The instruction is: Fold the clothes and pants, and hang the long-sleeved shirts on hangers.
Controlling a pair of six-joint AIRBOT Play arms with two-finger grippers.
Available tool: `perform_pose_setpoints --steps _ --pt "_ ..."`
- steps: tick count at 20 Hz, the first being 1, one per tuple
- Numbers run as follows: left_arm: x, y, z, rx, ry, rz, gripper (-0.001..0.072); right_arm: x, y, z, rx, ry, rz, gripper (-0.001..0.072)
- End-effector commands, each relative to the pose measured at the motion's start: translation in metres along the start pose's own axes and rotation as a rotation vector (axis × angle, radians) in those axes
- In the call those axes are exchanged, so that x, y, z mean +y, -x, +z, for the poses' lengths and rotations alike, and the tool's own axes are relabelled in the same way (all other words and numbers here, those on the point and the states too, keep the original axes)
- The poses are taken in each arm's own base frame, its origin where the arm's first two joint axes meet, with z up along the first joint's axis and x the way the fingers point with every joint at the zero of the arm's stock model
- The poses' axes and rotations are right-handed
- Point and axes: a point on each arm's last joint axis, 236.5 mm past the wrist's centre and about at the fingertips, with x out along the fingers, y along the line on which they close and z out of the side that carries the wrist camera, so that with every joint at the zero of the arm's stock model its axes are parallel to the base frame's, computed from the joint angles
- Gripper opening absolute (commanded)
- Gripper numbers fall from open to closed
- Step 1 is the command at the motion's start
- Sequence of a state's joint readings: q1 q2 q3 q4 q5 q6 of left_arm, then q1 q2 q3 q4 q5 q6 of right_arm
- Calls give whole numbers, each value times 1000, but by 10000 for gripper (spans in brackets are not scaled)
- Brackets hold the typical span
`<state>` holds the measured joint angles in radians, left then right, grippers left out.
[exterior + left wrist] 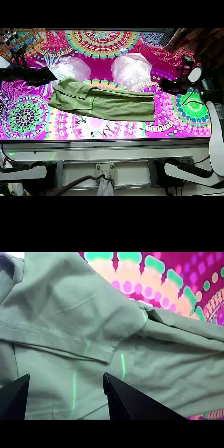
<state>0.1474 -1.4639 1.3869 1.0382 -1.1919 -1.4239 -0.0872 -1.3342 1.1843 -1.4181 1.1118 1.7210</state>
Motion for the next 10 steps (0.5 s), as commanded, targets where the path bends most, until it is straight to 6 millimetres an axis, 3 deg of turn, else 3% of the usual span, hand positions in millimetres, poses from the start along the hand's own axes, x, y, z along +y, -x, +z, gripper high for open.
perform_pose_setpoints --steps 1,5,10 --pt "0 -1 0 3 -11 -3 468 -7 -36 -7 60 -64 -15 277" --pt "1 -2 1 -3 -15 -1 467 -5 -60 -10 96 -106 -1 277" --pt "2 -3 7 -26 -13 3 467 -1 -70 -8 95 -125 18 277"
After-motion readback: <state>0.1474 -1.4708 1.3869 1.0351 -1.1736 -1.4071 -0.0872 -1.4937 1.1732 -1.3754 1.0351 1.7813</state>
